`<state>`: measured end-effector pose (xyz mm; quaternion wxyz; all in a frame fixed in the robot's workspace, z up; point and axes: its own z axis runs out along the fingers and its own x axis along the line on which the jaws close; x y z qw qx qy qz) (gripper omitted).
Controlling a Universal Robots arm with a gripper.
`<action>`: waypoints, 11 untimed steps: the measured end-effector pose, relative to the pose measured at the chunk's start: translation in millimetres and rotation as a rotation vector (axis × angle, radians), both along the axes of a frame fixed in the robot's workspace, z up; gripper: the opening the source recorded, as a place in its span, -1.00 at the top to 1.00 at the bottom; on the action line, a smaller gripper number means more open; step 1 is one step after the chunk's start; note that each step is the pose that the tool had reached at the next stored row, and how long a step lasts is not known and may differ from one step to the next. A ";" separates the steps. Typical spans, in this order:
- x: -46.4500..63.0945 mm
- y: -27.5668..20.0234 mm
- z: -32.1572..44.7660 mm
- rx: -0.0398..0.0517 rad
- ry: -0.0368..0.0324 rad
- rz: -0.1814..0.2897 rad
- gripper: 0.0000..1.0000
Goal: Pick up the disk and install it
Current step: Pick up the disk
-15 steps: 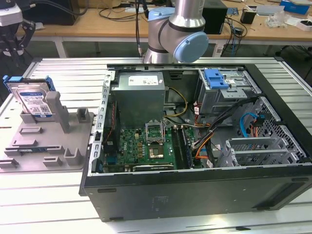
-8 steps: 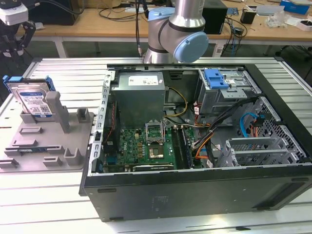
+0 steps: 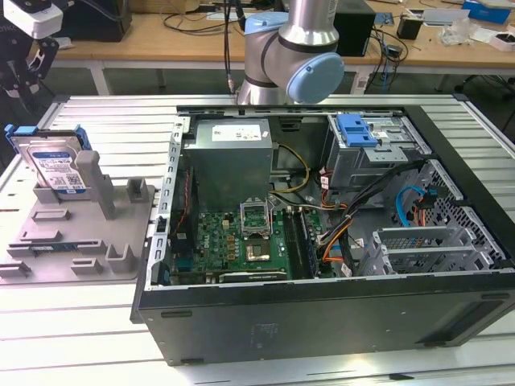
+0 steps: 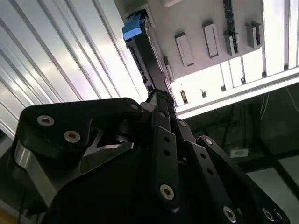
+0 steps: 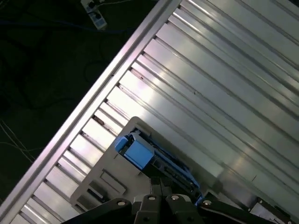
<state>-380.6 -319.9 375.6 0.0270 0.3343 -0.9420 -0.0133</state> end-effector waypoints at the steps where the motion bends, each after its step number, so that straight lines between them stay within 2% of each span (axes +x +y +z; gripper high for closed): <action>1: 0.0 0.0 -0.3 0.0000 0.0004 0.031 0.79; 2: 0.0 0.0 -0.8 0.0000 0.0009 0.072 0.79; 10: 0.0 0.0 -2.2 -0.0001 0.0025 0.235 0.79; 11: 0.0 0.0 -2.5 -0.0001 0.0026 0.266 0.79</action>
